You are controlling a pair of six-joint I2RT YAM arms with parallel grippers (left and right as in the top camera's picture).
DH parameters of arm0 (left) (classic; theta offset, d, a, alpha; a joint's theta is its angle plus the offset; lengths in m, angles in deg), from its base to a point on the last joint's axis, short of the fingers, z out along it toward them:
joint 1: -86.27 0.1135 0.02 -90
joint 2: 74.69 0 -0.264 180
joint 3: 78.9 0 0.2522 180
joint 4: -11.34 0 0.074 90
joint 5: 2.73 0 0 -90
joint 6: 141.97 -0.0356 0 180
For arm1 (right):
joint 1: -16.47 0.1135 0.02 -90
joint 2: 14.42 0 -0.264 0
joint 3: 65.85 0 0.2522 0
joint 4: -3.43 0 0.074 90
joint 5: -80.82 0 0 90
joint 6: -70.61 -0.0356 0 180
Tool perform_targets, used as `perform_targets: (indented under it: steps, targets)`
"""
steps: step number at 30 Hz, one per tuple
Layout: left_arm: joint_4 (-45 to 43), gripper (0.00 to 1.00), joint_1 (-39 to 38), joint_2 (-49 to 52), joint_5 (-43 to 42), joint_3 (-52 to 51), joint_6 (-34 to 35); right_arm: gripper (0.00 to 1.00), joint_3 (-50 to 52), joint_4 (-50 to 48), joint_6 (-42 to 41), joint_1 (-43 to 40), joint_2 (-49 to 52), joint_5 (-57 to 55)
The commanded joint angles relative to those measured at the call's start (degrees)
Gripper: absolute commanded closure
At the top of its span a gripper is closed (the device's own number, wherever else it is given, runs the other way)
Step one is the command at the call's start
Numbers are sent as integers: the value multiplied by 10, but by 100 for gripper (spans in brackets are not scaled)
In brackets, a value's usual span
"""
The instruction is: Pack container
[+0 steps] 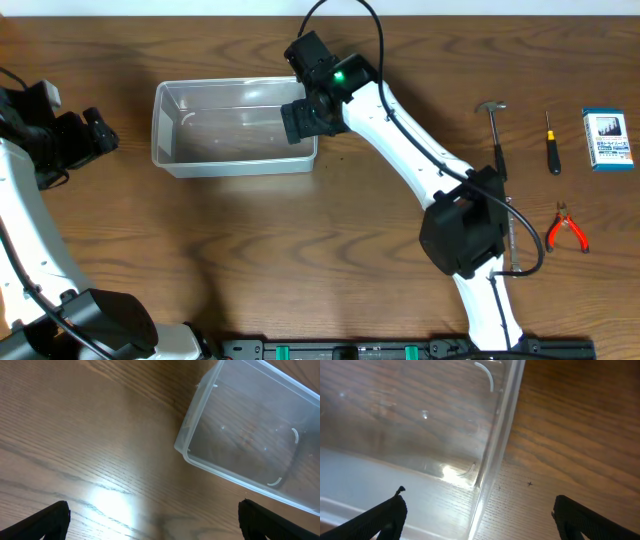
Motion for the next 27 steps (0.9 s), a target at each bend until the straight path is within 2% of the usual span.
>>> perform_targets:
  steps: [1, 20, 24, 27]
  targets:
    - [6, 2, 2, 0, -7, 0, -10, 3, -8, 0, -31, -7, 23, -5]
    - [20, 2, 2, 0, -7, 0, -10, 5, -8, -17, -47, -51, 41, -19]
    - [20, 2, 2, 0, -7, 0, -10, 8, -8, -21, -46, -48, 41, -19]
    - [20, 2, 2, 0, -7, 0, -10, 15, -8, -24, -46, -46, 41, -19]
